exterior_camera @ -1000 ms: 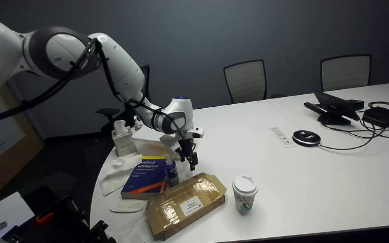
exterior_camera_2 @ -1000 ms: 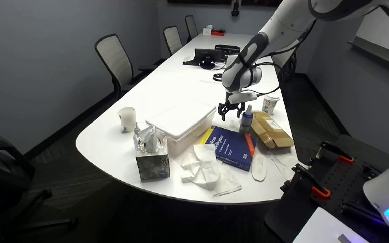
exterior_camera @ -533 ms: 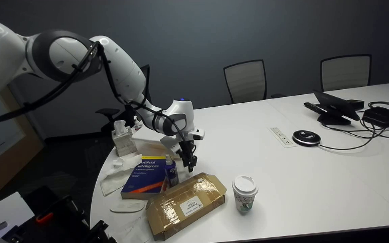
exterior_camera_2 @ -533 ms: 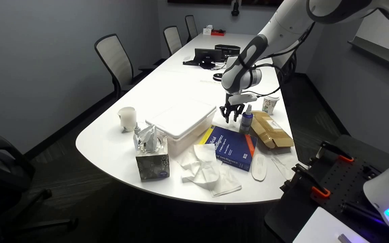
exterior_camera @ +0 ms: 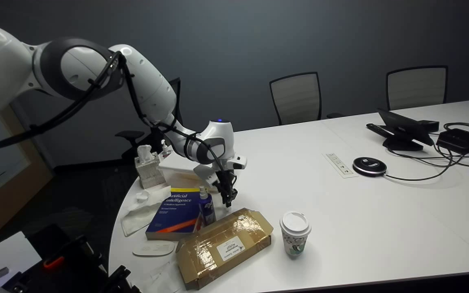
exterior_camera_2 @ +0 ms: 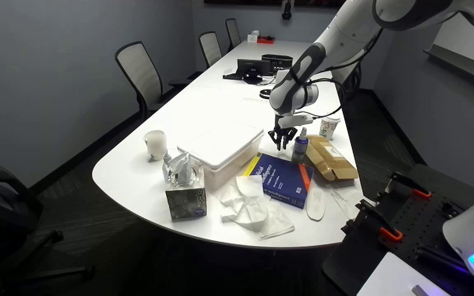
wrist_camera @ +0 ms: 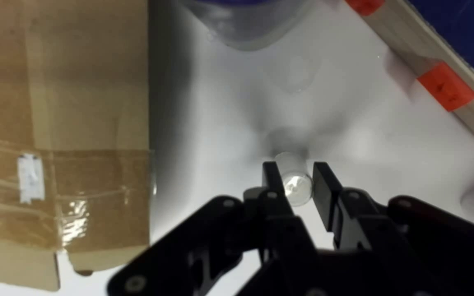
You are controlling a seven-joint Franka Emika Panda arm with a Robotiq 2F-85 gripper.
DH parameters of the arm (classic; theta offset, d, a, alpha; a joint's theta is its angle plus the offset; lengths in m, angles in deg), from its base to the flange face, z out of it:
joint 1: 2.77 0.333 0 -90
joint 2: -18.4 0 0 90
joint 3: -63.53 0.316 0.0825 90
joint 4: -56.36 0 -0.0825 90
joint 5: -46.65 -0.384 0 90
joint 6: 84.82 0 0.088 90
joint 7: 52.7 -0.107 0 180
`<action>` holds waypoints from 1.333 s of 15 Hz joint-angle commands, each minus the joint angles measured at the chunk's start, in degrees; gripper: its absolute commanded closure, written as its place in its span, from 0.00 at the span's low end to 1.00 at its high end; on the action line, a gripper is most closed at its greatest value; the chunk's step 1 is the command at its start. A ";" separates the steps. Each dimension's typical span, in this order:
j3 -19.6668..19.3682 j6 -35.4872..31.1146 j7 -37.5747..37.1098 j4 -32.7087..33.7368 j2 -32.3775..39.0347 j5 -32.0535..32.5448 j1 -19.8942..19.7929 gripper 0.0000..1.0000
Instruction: Put the clear lid on top of the blue bottle.
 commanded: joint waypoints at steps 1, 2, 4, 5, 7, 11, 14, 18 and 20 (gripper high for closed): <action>-0.10 1.91 -0.30 0.92 -0.63 -1.46 -0.16 0.94; -0.39 1.91 -0.46 0.67 -1.35 -1.49 -0.15 0.94; -1.26 1.65 -0.75 -0.01 -3.10 -1.35 -0.03 0.94; -1.57 1.76 -0.63 -0.16 -3.97 -1.30 -0.19 0.94; -2.14 2.29 -0.64 -0.96 -6.40 -1.35 -0.58 0.94; -2.50 3.69 -0.36 -3.28 -12.97 -1.39 -1.15 0.94; -3.42 6.09 -1.43 -6.50 -19.60 -0.13 0.33 0.94; -4.87 10.19 -6.25 -13.53 -29.82 2.57 4.07 0.94; -5.25 11.49 -10.56 -17.94 -34.67 3.91 6.14 0.94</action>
